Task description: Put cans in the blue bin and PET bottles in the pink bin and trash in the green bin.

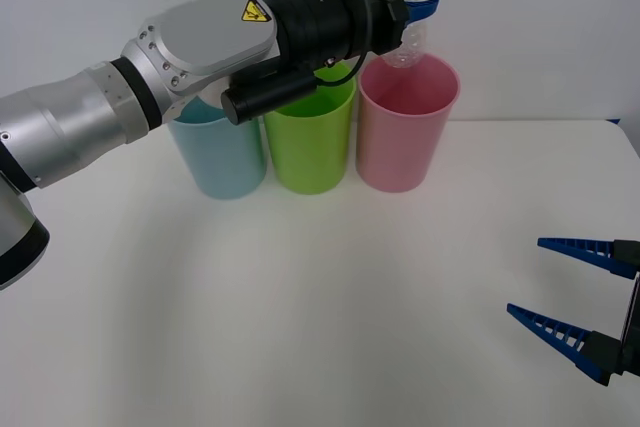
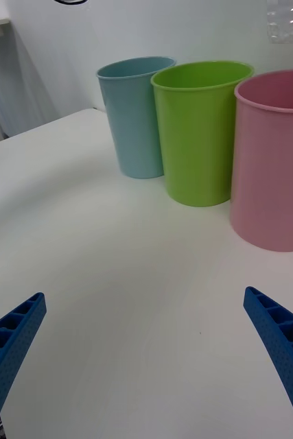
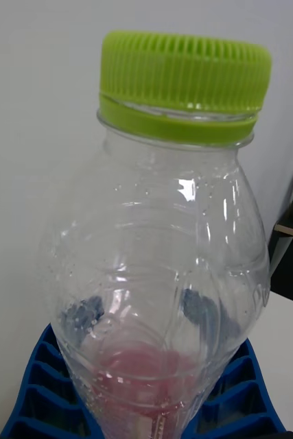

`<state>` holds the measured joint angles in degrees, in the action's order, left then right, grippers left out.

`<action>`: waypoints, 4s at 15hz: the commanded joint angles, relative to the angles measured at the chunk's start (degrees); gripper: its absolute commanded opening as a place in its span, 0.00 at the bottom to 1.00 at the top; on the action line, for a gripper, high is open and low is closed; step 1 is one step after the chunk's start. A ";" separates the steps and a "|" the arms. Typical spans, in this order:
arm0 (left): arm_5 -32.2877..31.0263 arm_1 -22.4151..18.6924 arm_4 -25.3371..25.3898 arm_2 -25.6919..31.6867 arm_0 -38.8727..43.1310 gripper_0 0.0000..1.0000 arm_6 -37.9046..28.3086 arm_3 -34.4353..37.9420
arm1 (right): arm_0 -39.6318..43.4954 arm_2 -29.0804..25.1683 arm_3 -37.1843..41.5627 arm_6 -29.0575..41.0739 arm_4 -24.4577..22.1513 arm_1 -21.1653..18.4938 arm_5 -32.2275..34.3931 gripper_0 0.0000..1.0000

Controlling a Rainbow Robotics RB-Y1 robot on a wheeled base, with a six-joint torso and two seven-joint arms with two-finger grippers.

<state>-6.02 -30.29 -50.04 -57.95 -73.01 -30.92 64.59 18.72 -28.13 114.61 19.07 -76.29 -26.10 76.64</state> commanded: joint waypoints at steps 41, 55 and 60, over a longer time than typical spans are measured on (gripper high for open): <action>-12.62 -11.37 16.29 0.03 0.76 1.00 9.48 6.69 | 0.00 0.00 0.00 0.00 0.00 0.00 0.00 1.00; -31.95 -35.90 18.84 22.09 32.84 1.00 15.80 29.10 | 0.00 0.00 0.00 0.00 0.00 0.00 0.00 1.00; -42.68 -35.37 11.81 35.01 48.31 1.00 14.31 29.10 | 0.00 0.00 0.00 0.00 0.00 0.00 0.00 1.00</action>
<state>-47.53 -65.91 -37.38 -24.27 -26.34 -16.47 93.69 18.72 -28.12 114.61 19.07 -76.29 -26.10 76.64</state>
